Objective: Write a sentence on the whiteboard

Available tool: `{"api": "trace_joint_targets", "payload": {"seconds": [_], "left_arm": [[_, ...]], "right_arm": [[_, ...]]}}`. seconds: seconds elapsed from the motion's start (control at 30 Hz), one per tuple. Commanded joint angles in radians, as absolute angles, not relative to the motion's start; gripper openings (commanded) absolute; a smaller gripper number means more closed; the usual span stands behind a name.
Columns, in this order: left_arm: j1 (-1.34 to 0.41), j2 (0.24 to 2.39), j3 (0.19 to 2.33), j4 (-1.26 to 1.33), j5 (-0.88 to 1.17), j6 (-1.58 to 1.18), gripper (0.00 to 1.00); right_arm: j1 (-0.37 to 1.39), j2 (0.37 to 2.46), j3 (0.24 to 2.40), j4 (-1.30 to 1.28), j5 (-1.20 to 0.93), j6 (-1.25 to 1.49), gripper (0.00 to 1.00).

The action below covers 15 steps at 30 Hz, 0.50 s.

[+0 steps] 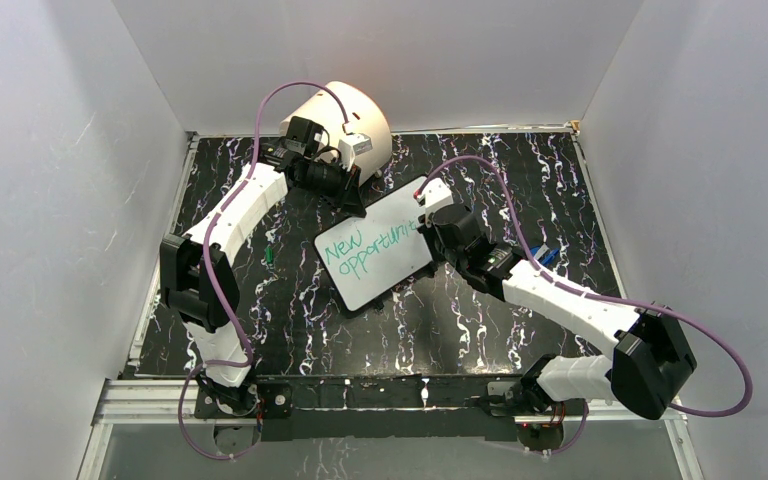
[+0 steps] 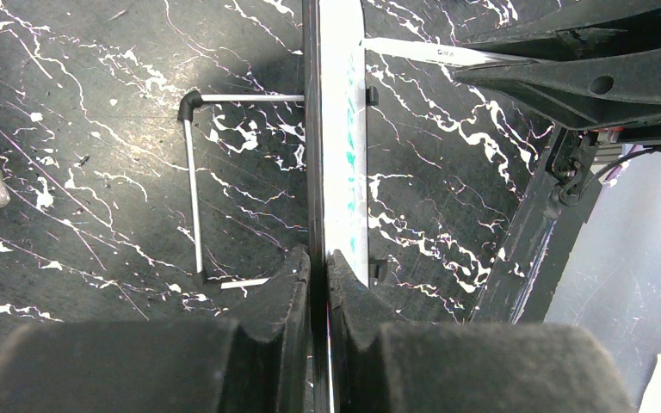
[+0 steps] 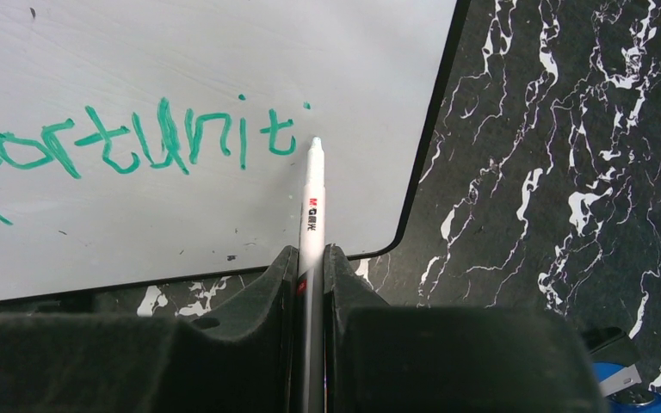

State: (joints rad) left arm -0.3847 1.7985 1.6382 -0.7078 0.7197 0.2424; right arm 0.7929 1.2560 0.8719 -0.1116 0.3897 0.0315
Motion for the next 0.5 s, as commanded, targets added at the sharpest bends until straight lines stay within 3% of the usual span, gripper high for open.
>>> {"api": "trace_joint_targets", "payload": {"seconds": [0.0,0.47], "left_arm": [[-0.419,1.839,1.619,-0.822,0.681,0.265,0.0],[-0.423,1.842,1.618,-0.822,0.681,0.266,0.0]], "right_arm": [[0.789,1.224,0.869,-0.076,0.387,0.05,0.0],[0.789,1.248,0.884,-0.051,0.38,0.044,0.0]]}}
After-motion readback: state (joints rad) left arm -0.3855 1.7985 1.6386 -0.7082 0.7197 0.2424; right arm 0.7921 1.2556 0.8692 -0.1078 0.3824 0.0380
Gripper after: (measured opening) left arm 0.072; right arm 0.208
